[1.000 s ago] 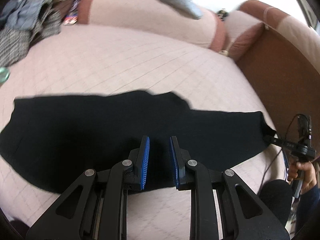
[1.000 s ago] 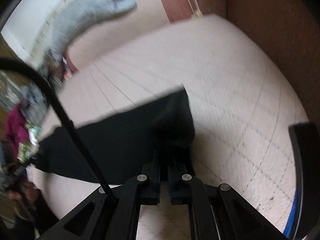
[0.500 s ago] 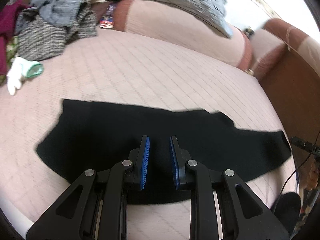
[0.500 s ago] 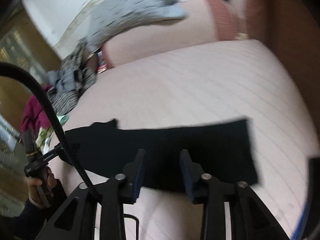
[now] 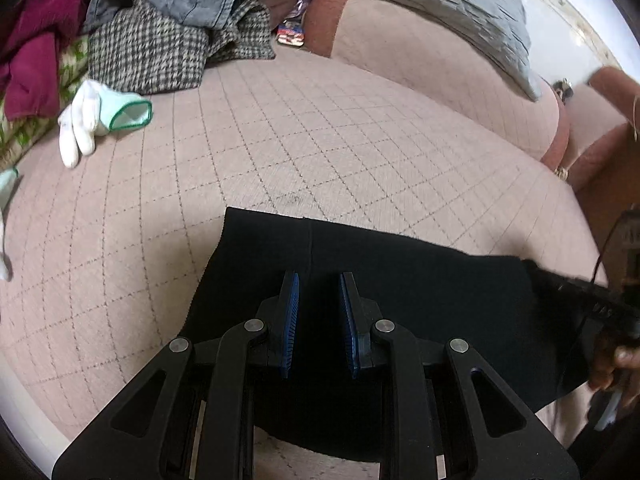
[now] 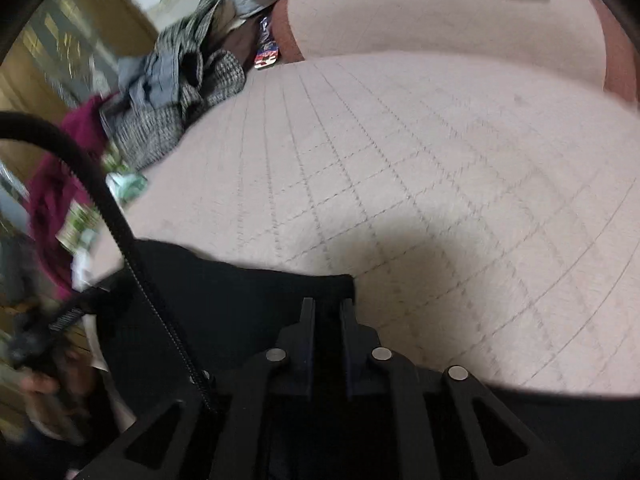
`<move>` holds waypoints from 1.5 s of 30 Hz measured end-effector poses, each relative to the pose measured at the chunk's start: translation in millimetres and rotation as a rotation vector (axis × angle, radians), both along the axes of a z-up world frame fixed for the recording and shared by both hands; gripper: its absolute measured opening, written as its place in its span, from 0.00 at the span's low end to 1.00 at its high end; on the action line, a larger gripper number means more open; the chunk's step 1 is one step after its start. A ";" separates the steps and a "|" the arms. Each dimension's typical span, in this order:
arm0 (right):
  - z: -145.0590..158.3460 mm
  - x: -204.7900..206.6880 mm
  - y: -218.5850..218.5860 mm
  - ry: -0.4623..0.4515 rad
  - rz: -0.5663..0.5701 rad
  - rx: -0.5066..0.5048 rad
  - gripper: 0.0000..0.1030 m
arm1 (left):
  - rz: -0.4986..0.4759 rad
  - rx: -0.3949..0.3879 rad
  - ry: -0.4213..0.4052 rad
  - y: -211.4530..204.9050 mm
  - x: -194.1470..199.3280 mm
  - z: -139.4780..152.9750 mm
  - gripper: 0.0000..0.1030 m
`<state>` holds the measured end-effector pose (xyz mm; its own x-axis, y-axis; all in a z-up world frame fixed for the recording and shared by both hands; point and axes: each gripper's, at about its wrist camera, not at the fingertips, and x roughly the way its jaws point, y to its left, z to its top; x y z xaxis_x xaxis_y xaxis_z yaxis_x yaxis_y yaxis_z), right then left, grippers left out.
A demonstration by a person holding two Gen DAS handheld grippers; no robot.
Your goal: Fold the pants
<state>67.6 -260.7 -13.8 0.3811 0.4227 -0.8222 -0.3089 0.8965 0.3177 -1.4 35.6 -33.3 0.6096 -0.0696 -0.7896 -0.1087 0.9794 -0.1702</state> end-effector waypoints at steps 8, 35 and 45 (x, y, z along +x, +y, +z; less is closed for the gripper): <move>5.3 -4.1 -10.0 -0.048 -0.077 0.000 0.07 | 0.011 -0.002 -0.023 -1.3 -1.0 -7.1 0.20; 17.0 -33.7 -3.6 -0.132 -0.198 -0.023 0.15 | 0.022 -0.062 -0.146 9.2 -25.7 9.2 0.20; 28.4 -87.3 22.6 -0.137 -0.058 0.056 0.33 | -0.044 -0.050 -0.093 -3.6 -27.5 5.2 0.20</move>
